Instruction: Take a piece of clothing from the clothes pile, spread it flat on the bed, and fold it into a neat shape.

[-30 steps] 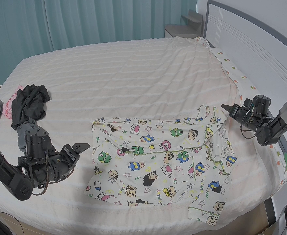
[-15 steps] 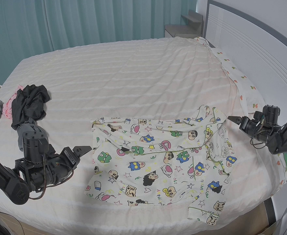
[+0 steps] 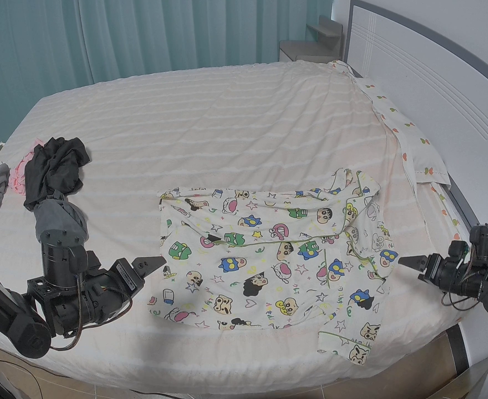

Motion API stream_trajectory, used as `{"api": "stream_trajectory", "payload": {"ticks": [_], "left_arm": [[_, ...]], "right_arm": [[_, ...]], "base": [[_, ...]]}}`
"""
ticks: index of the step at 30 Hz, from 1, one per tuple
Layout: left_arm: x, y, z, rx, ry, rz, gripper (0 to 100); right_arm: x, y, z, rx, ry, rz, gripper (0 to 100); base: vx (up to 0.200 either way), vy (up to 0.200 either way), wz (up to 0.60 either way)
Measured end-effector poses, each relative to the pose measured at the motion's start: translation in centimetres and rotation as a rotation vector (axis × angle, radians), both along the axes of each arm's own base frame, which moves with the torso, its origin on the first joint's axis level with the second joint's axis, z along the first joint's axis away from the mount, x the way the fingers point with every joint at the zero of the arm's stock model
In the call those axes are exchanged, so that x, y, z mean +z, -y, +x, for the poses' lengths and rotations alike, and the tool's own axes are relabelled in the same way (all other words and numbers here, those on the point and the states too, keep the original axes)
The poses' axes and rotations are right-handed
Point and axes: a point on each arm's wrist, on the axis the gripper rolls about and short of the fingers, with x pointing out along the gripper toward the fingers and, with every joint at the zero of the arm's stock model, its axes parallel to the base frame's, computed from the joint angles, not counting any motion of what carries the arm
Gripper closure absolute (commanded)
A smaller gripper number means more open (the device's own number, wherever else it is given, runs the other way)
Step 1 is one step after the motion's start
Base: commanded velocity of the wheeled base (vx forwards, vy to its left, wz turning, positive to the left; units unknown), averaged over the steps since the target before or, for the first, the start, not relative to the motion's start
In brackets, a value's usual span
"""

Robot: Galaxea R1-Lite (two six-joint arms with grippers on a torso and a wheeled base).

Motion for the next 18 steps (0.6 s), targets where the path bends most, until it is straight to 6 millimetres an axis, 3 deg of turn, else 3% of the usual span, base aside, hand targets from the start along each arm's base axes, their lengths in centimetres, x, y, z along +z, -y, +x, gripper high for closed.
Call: {"api": "stream_trajectory", "payload": {"ticks": [3,5,18], "left_arm": [[-0.3,0.3,-0.1,-0.008,-0.011,0.009,0],[-0.4,0.4,-0.2,-0.011,-0.014,0.01,0],[-2.1,0.9,0.1,-0.022,-0.082,0.035,0]], "right_arm": [[-0.5,-1.0,-2.0,0.037,-0.02,0.0,0],[-0.7,-1.3,-2.2,0.051,-0.022,-0.002,0],[-3.7,-3.6,-1.2,0.185,-0.008,-0.029,0]], "base": [[-0.133,0.0,0.0],[0.0,0.0,0.0],[0.0,0.0,0.0]]}}
